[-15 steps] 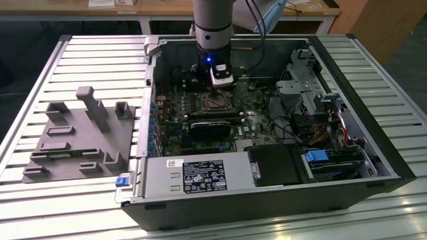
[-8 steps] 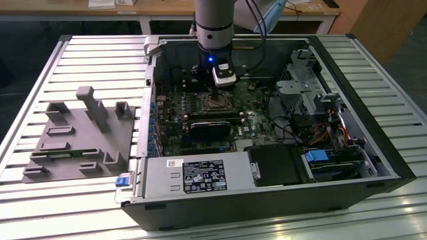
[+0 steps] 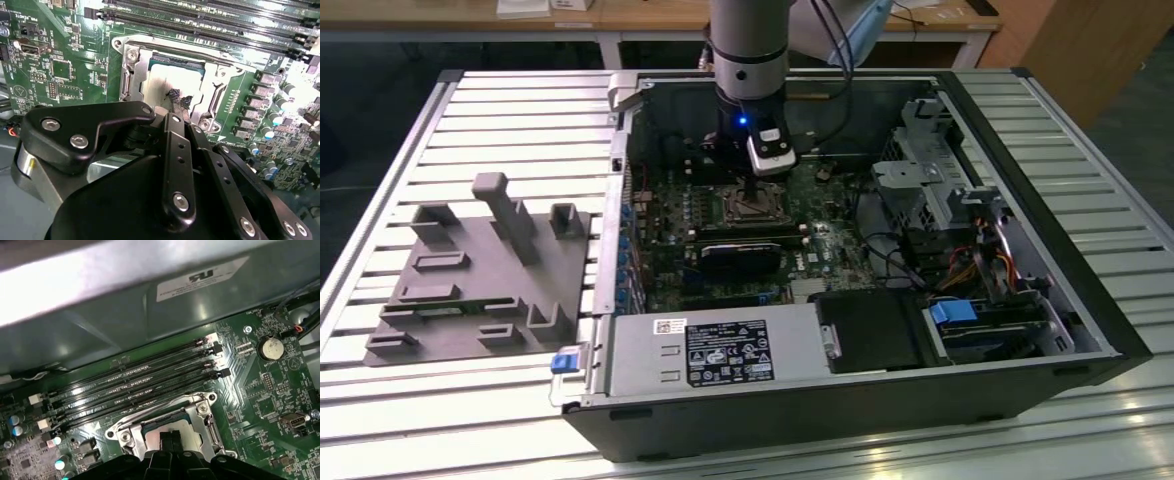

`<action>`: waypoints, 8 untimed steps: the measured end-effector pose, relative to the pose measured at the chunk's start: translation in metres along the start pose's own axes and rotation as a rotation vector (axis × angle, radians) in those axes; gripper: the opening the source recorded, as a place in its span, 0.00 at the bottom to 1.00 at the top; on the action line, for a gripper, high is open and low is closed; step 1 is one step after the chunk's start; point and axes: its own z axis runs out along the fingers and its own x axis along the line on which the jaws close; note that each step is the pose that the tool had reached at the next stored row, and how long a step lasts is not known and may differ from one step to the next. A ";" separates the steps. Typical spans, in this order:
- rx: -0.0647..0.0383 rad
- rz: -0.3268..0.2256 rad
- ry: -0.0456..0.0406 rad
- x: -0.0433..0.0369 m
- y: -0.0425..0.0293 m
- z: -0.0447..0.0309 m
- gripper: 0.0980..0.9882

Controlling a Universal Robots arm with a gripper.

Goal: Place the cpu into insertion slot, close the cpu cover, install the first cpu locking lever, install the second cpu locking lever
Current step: 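Install the first cpu locking lever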

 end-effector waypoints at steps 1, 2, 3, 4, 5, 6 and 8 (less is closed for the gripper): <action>0.000 -0.006 0.0003 -0.0001 -0.0002 0.0000 0.01; -0.001 -0.011 0.0005 -0.0002 -0.0005 0.0000 0.01; -0.001 -0.015 0.0007 -0.0005 -0.0011 -0.0001 0.01; -0.001 -0.017 0.0008 -0.0007 -0.0018 -0.0001 0.01; -0.001 -0.018 0.0009 -0.0011 -0.0027 -0.0001 0.01; -0.001 -0.019 0.0010 -0.0016 -0.0040 -0.0001 0.01; -0.001 -0.019 0.0010 -0.0029 -0.0070 -0.0002 0.01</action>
